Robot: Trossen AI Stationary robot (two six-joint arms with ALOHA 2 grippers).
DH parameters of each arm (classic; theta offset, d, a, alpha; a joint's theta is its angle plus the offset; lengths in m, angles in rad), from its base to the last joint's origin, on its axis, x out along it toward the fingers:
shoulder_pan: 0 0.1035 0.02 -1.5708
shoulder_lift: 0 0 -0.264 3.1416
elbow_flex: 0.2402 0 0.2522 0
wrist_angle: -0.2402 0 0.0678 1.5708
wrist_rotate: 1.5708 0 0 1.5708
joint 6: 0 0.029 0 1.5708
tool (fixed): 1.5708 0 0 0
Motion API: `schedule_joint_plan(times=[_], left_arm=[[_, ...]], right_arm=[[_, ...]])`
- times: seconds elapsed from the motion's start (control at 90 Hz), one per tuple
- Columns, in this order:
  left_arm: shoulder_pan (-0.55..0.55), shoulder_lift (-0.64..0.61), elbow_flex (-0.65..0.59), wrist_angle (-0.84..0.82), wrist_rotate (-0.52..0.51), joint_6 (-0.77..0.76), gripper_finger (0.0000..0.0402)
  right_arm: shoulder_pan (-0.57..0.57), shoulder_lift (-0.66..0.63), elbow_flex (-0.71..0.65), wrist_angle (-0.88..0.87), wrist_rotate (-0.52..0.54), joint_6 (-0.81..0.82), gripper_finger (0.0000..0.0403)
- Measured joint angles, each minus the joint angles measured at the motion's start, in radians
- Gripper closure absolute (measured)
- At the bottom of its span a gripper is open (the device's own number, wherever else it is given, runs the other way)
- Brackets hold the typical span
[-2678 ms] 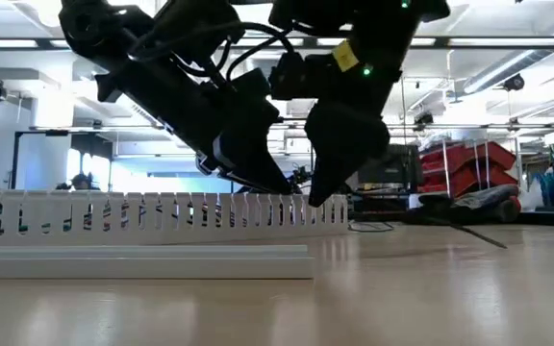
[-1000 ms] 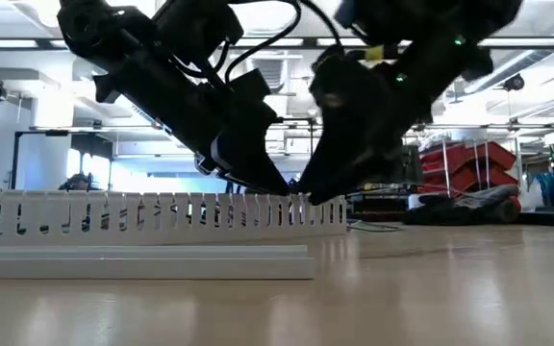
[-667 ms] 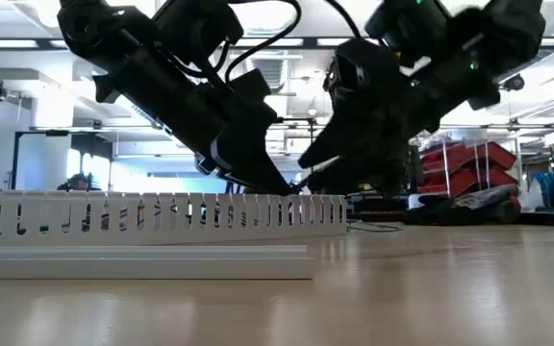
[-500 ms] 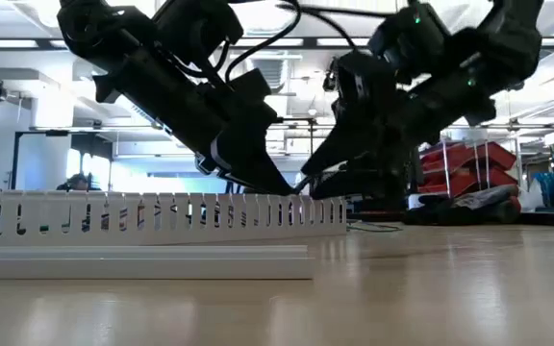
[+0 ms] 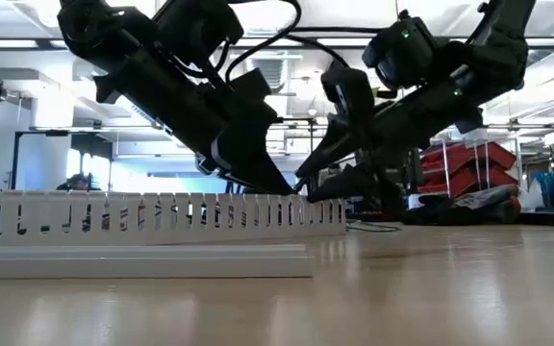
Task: Ziptie cables
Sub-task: Put the zip-tied cables in the cable duct
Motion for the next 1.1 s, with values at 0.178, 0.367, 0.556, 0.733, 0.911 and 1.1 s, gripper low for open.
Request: schedule_joint_plan(times=[0.178,0.367,0.556,0.733,0.911,1.1], left_arm=[[0.000,0.000,0.000,0.005,0.000,0.011,0.0303],[0.000,0.000,0.000,0.005,0.000,0.011,0.0303],[0.000,0.000,0.000,0.006,0.000,0.011,0.0303],[0.000,0.000,0.000,0.008,0.000,0.014,0.0303],[0.000,0.000,0.000,0.009,0.000,0.014,0.0303],[0.000,0.000,0.000,0.012,0.000,0.015,0.0303]], right_arm=[[0.000,0.000,0.007,0.008,-0.024,0.024,0.0328],[0.005,0.000,0.014,0.007,-0.040,0.041,0.0352],[0.005,0.000,0.014,0.007,-0.039,0.042,0.0347],[0.023,0.000,0.014,0.006,-0.040,0.057,0.0339],[0.025,0.000,0.014,0.006,-0.037,0.063,0.0322],[0.025,0.000,0.014,0.007,0.012,0.083,0.0326]])
